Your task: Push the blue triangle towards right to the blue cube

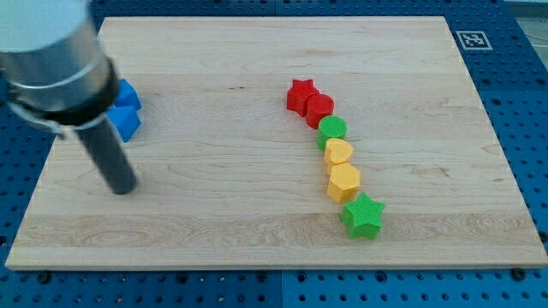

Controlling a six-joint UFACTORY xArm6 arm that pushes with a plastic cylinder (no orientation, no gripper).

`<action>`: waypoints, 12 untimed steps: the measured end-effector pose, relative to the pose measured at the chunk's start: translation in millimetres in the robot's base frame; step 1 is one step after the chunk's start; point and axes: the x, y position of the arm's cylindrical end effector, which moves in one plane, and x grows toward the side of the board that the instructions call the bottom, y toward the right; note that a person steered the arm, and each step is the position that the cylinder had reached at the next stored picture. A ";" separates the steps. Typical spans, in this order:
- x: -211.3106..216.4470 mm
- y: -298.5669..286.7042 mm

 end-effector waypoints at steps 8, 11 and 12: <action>-89.8 -4.7; -98.6 13.9; -98.6 34.4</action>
